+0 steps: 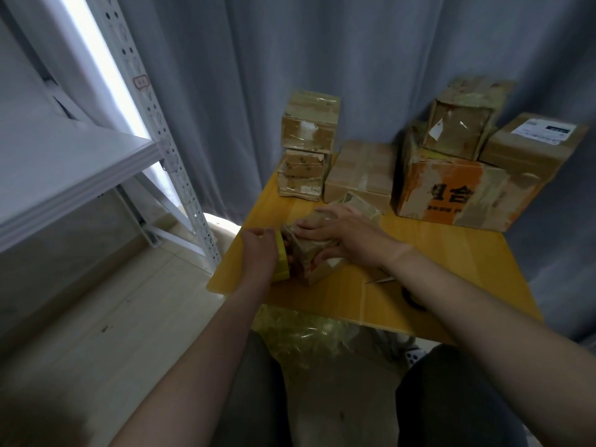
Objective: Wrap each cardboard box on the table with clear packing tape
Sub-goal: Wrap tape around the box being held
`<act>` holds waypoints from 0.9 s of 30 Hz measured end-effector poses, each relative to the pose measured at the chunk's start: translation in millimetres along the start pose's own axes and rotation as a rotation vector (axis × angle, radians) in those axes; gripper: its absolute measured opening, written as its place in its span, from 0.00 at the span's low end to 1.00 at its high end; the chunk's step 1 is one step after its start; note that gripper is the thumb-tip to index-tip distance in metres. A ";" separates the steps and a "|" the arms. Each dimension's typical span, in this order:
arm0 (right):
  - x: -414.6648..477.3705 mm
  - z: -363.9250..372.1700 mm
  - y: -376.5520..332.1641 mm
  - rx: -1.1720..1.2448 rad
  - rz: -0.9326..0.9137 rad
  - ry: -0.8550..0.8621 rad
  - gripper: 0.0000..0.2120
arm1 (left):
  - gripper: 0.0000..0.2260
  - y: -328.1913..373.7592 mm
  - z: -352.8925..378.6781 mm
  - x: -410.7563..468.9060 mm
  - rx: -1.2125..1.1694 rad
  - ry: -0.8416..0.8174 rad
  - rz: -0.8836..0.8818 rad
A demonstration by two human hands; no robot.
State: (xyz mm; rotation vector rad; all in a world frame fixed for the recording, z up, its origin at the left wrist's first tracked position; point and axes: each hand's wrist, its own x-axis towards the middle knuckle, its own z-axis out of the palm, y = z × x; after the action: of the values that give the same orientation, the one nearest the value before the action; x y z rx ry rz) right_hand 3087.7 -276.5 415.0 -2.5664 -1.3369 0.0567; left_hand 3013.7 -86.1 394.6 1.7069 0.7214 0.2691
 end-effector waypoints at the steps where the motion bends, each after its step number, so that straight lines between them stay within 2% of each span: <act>1: -2.4 -0.6 1.5 0.025 0.021 -0.006 0.29 | 0.16 0.6 -1.1 -2.0 0.005 -0.004 0.008; 4: -9.6 1.4 8.8 0.124 0.115 -0.002 0.28 | 0.16 -0.9 -1.0 -5.4 0.015 -0.010 0.019; 8: -24.6 0.5 2.3 0.082 0.100 0.038 0.25 | 0.16 -4.2 -0.3 -9.7 0.040 -0.010 0.041; 12: -27.0 6.7 -29.4 0.277 0.308 0.107 0.22 | 0.17 -4.2 -1.6 -9.2 0.007 -0.019 0.030; 15: -15.3 17.9 -36.2 0.413 0.305 0.188 0.07 | 0.16 -5.7 -3.0 -10.5 0.002 -0.048 0.030; 16: -13.8 19.6 -35.5 0.488 0.273 0.195 0.05 | 0.15 -5.4 -6.3 -11.7 -0.001 -0.062 0.031; 18: -17.2 17.9 -31.2 0.622 0.221 0.178 0.08 | 0.12 -8.6 -11.9 -7.9 -0.010 -0.091 0.016; 22: -36.9 0.3 -25.9 0.682 0.166 0.130 0.14 | 0.20 -9.0 -27.8 -6.3 -0.036 -0.050 -0.020; 25: -43.2 -4.0 -25.7 0.720 0.238 0.250 0.17 | 0.11 -10.1 -36.7 -10.0 -0.141 -0.010 -0.062; 27: -37.9 -1.5 -30.7 0.640 0.295 0.379 0.12 | 0.13 -8.9 -37.2 -15.6 -0.114 -0.012 -0.073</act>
State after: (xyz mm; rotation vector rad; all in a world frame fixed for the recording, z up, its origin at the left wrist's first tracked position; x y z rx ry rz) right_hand 3041.4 -290.6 420.7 -2.0621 -0.6544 0.0391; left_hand 2978.7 -64.7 399.4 1.5702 0.7440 0.2447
